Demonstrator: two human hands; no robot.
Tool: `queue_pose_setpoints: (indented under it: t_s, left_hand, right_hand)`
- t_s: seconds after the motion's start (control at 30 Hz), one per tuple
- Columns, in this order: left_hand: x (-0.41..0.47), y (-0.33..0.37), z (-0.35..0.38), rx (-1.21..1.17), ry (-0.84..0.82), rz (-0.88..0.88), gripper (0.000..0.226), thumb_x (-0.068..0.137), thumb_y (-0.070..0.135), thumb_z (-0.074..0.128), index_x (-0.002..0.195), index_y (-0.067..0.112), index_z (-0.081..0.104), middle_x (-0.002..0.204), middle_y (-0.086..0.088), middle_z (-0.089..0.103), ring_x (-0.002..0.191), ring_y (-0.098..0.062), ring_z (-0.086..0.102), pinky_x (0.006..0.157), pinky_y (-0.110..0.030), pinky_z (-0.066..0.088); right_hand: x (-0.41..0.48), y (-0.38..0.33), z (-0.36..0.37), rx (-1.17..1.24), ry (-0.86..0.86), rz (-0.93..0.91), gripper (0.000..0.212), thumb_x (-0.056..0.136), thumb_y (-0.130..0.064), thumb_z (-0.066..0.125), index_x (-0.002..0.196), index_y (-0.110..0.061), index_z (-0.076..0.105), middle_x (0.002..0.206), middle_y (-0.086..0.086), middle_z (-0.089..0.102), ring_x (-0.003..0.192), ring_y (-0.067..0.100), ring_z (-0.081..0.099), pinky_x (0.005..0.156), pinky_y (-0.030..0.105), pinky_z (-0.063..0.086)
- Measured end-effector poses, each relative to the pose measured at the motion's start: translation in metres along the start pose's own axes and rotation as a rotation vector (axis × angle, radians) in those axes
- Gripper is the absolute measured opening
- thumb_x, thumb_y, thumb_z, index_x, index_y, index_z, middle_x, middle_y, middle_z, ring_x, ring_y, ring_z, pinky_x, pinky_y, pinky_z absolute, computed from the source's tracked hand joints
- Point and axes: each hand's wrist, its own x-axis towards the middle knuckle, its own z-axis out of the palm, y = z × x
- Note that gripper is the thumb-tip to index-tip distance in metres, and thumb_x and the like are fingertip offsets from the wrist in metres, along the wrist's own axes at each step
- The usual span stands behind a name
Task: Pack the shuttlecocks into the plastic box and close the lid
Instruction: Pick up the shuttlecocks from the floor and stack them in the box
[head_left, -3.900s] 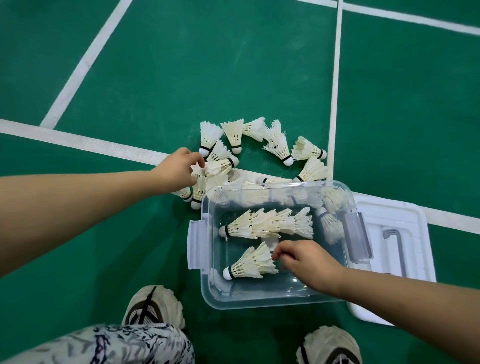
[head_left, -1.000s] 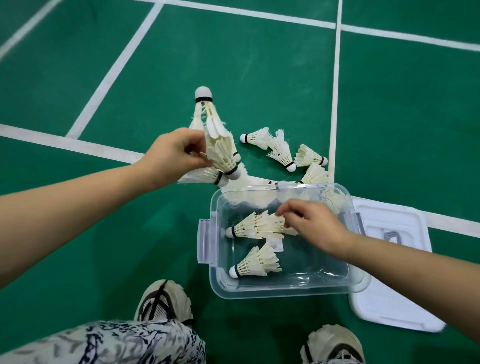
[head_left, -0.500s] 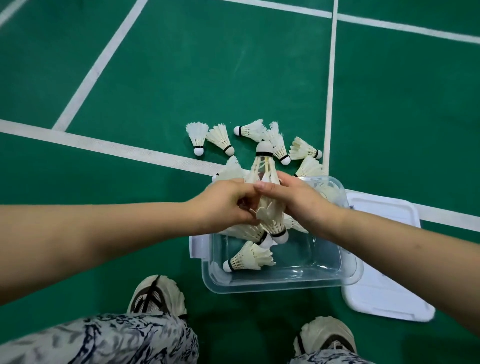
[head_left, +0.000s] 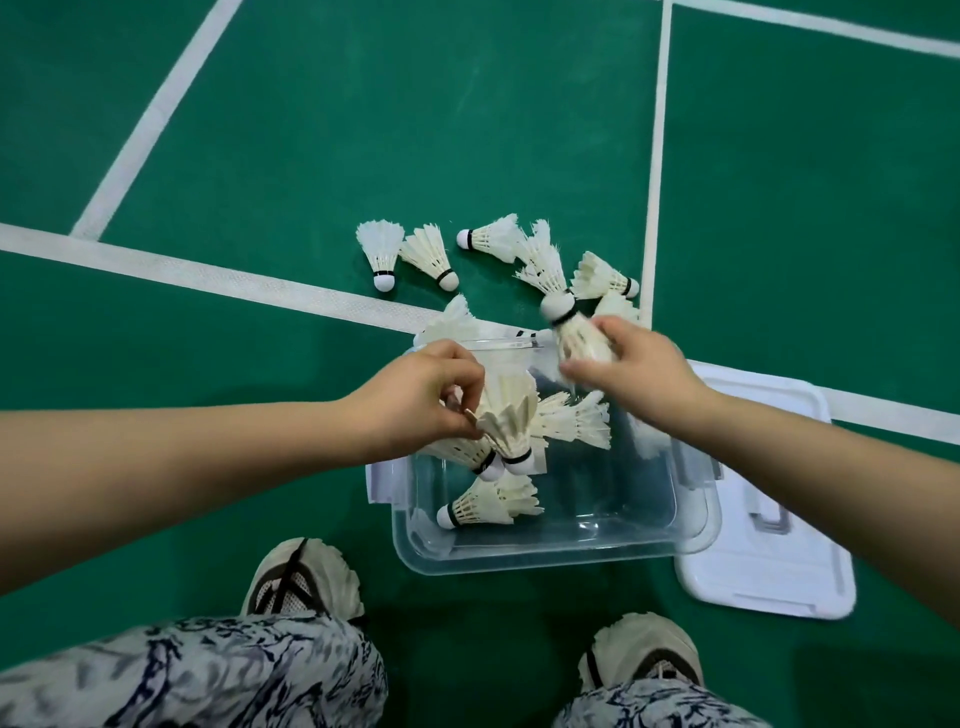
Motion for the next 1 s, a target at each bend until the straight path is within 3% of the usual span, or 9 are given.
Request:
queue_pose_setpoints:
  t_s: [0.1, 0.23, 0.43, 0.57, 0.7, 0.9, 1.0]
  left_hand:
    - [0.002, -0.004, 0.0, -0.006, 0.043, 0.003, 0.04, 0.068, 0.007, 0.076, 0.056, 0.027, 0.043, 0.103, -0.002, 0.053, 0.067, -0.009, 0.047, 0.07, -0.011, 0.039]
    - [0.005, -0.004, 0.0, -0.015, 0.07, 0.007, 0.038, 0.068, 0.006, 0.075, 0.057, 0.025, 0.045, 0.103, -0.001, 0.052, 0.074, -0.017, 0.051, 0.076, -0.023, 0.043]
    - [0.008, -0.006, 0.002, 0.002, 0.071, 0.002, 0.036, 0.069, 0.01, 0.076, 0.059, 0.026, 0.046, 0.102, 0.001, 0.05, 0.071, -0.003, 0.048, 0.071, -0.011, 0.041]
    - [0.014, -0.005, 0.004, 0.019, 0.061, 0.0, 0.035, 0.07, 0.012, 0.076, 0.059, 0.026, 0.045, 0.102, 0.001, 0.051, 0.07, 0.001, 0.046, 0.068, -0.008, 0.038]
    - [0.018, -0.005, 0.004, 0.029, 0.061, -0.004, 0.035, 0.07, 0.013, 0.076, 0.059, 0.027, 0.045, 0.104, 0.0, 0.051, 0.07, 0.001, 0.046, 0.066, -0.004, 0.036]
    - [0.019, -0.008, 0.005, 0.02, 0.053, -0.01, 0.035, 0.069, 0.013, 0.076, 0.059, 0.026, 0.046, 0.101, 0.001, 0.05, 0.068, 0.0, 0.046, 0.065, -0.004, 0.035]
    - [0.018, -0.009, 0.006, 0.021, 0.046, -0.009, 0.035, 0.069, 0.013, 0.076, 0.059, 0.026, 0.046, 0.102, 0.0, 0.051, 0.068, -0.001, 0.047, 0.067, -0.007, 0.037]
  right_hand:
    - [-0.006, 0.009, 0.006, -0.383, -0.15, -0.139, 0.042, 0.079, -0.03, 0.063, 0.118, -0.024, 0.05, 0.106, 0.002, 0.056, 0.089, 0.018, 0.053, 0.068, 0.028, 0.04]
    - [-0.016, 0.016, 0.018, -0.817, -0.307, -0.27, 0.043, 0.082, -0.032, 0.055, 0.122, -0.022, 0.045, 0.112, 0.002, 0.052, 0.099, 0.024, 0.057, 0.069, 0.03, 0.042]
    - [-0.025, 0.034, 0.042, -1.114, -0.521, -0.145, 0.032, 0.086, -0.011, 0.047, 0.118, -0.013, 0.051, 0.119, 0.007, 0.055, 0.102, 0.027, 0.059, 0.066, 0.033, 0.042]
    - [-0.023, 0.035, 0.059, -1.079, -0.503, -0.183, 0.036, 0.088, -0.003, 0.043, 0.123, -0.009, 0.044, 0.12, 0.01, 0.052, 0.103, 0.03, 0.058, 0.063, 0.033, 0.04]
    - [-0.022, 0.034, 0.077, -0.939, -0.521, -0.21, 0.045, 0.087, -0.01, 0.048, 0.13, -0.011, 0.037, 0.118, 0.013, 0.05, 0.1, 0.033, 0.058, 0.061, 0.035, 0.038]
    - [-0.02, 0.051, 0.093, -0.544, -0.659, -0.104, 0.072, 0.078, -0.018, 0.062, 0.139, -0.017, 0.022, 0.132, 0.015, 0.042, 0.115, 0.034, 0.049, 0.092, 0.039, 0.045]
    - [-0.022, 0.052, 0.09, -0.447, -0.649, -0.067, 0.084, 0.076, -0.021, 0.064, 0.142, -0.022, 0.013, 0.141, 0.012, 0.034, 0.117, 0.032, 0.048, 0.094, 0.034, 0.042]
